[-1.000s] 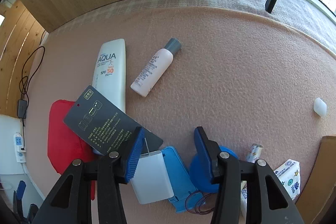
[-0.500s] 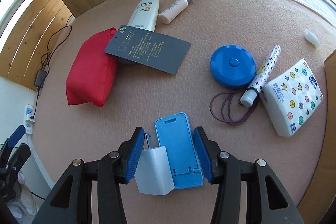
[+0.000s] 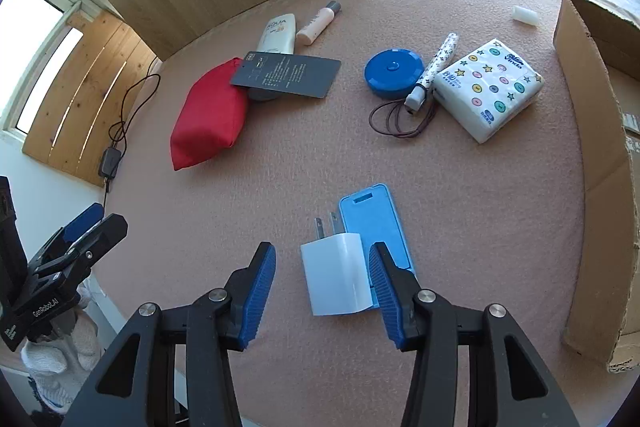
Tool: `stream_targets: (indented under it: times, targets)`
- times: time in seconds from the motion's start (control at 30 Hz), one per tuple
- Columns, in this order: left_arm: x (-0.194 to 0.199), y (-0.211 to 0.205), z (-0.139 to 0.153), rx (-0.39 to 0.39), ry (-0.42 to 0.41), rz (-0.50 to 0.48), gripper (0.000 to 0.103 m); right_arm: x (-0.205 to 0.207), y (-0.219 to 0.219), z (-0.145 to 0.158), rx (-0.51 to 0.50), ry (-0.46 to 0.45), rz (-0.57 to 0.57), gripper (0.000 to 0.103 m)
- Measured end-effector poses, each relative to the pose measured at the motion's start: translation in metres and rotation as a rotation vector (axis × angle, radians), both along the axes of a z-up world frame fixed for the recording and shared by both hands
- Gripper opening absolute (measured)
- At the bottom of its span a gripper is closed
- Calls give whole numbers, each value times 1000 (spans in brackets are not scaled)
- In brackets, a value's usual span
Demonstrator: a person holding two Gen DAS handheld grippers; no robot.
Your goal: Organize objects
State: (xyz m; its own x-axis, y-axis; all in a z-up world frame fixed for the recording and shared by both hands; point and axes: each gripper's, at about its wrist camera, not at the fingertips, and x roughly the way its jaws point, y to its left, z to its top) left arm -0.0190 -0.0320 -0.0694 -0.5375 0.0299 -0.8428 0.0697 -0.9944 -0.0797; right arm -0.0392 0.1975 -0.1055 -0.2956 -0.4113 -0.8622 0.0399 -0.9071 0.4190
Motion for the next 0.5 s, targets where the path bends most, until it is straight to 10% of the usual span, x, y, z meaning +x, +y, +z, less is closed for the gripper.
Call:
stream_targets:
  times: [0.5]
  targets:
    - [9,-17,3,13,14,19,103,6,-22,-8,10,-50,32,40]
